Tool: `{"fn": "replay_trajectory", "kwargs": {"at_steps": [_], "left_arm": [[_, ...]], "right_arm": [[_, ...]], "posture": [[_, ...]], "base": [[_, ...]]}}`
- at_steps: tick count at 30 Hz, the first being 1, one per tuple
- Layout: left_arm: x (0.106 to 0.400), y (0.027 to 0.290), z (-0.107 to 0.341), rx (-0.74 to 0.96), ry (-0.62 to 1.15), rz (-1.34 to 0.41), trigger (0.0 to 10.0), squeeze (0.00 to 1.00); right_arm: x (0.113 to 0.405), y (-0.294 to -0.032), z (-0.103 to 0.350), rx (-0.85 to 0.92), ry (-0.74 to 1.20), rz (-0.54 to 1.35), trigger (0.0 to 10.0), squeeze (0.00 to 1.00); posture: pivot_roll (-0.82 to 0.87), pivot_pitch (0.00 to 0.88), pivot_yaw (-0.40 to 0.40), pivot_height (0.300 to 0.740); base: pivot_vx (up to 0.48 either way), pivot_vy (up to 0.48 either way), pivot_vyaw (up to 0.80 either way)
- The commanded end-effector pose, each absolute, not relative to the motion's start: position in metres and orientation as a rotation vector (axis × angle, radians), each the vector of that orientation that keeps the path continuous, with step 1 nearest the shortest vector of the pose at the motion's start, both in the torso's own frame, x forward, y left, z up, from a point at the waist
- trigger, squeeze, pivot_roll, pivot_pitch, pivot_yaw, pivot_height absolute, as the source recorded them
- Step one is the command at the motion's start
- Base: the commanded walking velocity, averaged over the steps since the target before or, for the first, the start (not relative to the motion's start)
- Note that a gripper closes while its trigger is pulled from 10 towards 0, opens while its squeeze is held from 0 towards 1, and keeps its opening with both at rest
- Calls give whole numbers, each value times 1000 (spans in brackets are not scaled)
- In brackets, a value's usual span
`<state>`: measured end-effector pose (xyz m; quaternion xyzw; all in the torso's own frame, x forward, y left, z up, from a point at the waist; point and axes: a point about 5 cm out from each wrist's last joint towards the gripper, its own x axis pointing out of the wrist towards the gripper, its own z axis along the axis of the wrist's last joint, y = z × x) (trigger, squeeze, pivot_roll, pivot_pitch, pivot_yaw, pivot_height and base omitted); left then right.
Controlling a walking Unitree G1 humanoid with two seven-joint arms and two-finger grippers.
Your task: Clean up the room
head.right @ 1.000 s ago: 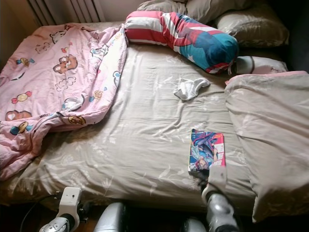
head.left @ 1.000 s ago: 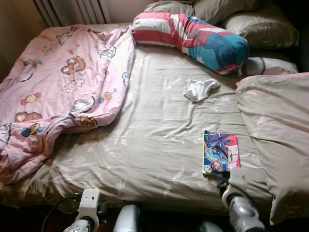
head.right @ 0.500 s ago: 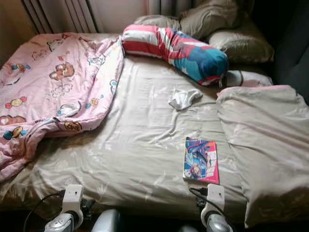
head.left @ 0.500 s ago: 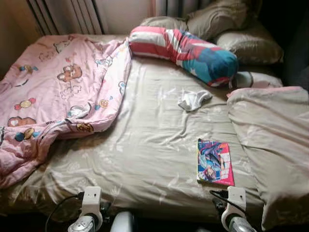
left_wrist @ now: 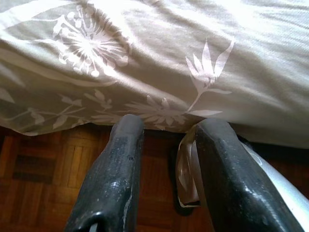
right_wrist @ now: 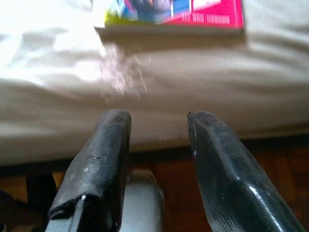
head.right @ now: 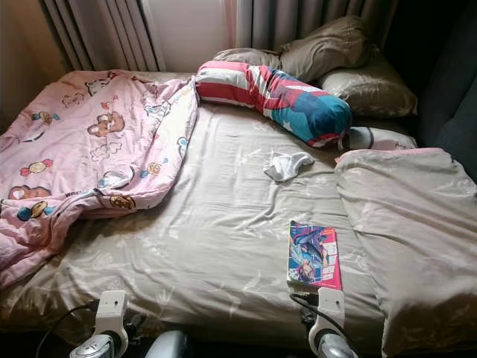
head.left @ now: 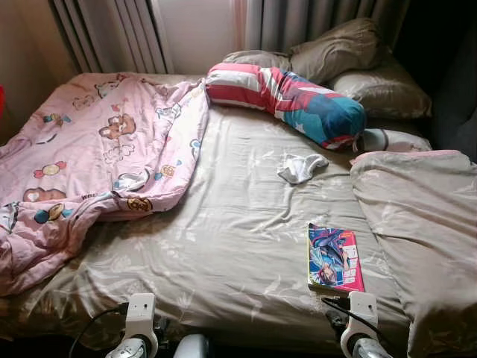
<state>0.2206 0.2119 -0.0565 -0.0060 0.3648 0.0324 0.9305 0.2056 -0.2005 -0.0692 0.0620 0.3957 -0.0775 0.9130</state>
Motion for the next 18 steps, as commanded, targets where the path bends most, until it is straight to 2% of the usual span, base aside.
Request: {"fn": "replay_trajectory", "kwargs": {"at_steps": [1,8,18], "left_arm": [[216,210,-61,-6,787,59,10000,0],[215,206,-63,-11,802,56,10000,0],[217,203,-62,-17,802,55,10000,0]], "right_arm": [[197,-205,-73,136,850,-175,10000,0],[192,-213,-75,140,866,-193,10000,0],[191,-213,-75,134,875,-194,10000,0]], "posture": [[-19,0,14,652],[-21,0,8,652],[-34,0,3,717]], "base": [[0,0,0],[0,0,0],[0,0,0]]}}
